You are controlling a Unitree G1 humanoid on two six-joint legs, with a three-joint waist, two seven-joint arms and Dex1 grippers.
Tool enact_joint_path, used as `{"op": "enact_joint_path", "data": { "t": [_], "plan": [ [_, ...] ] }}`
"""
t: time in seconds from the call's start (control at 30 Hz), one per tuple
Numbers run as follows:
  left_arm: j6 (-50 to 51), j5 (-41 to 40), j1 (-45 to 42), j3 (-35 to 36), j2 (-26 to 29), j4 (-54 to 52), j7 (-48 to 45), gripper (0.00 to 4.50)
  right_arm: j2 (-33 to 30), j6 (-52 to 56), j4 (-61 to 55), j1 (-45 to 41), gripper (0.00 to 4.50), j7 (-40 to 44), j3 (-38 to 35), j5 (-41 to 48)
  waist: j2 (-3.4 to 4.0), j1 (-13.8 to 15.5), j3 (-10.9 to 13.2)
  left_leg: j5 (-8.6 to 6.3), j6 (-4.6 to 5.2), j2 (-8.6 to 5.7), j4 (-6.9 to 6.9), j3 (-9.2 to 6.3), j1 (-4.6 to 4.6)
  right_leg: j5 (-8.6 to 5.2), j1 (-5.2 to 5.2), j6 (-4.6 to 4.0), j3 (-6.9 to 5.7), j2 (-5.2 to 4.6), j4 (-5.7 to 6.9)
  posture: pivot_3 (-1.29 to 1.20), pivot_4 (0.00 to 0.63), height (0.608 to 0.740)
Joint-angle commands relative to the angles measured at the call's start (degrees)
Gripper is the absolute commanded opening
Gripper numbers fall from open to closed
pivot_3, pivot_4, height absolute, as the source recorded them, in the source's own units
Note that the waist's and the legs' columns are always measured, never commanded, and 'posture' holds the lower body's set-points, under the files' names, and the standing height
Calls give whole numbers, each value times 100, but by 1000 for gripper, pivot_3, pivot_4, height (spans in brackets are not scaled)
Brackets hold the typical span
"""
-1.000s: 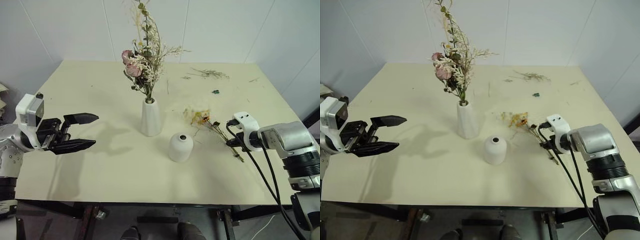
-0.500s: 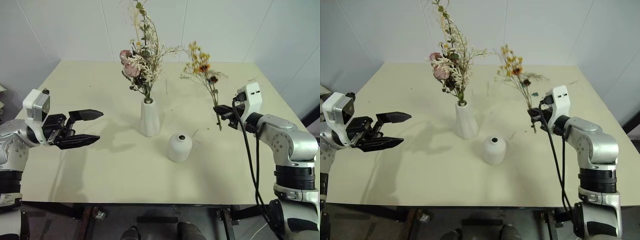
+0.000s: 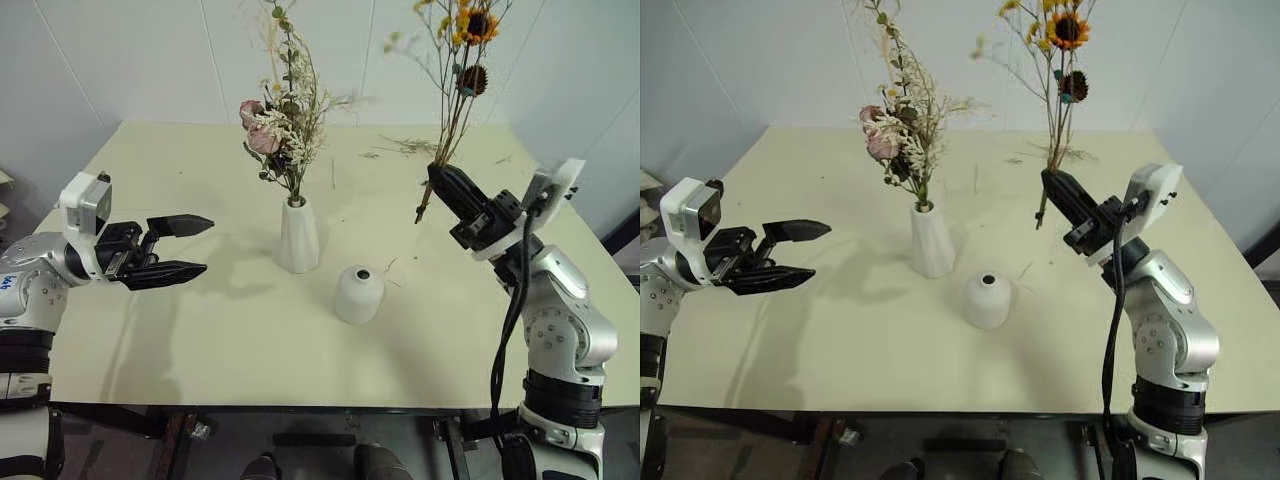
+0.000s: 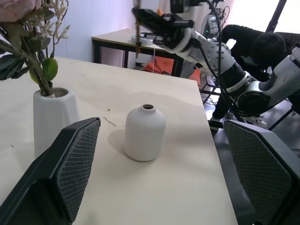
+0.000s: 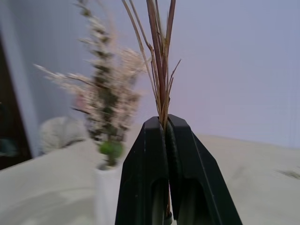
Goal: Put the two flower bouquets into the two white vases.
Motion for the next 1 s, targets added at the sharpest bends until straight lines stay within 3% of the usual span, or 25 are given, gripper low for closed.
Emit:
{"op": "enact_joint_path", "data": {
  "t": [0.03, 0.27, 1.0],
  "plan": [
    [-56, -140, -159, -37, 27, 32, -641, 4500, -220, 218, -501, 318, 23, 196, 222, 391, 0, 0, 0, 0, 0, 0, 0, 0, 0, 0, 0, 0, 0, 0, 0, 0, 150, 740],
    [-92, -189, -226, -155, 42, 100, -641, 4500, -398, 310, -442, 496, 23, 214, 664, 312, 0, -2, 0, 2, 2, 0, 1, 0, 4, -3, 0, -5, 0, 1, 3, 0, 150, 740],
    [-78, -269, -134, -111, 148, 36, -641, 4500, 111, -458, 701, 18, 23, 341, 1496, -505, 0, -3, 0, 2, 1, 0, -2, 0, 2, -3, -1, -5, 0, 1, 2, 0, 150, 740]
  ]
}}
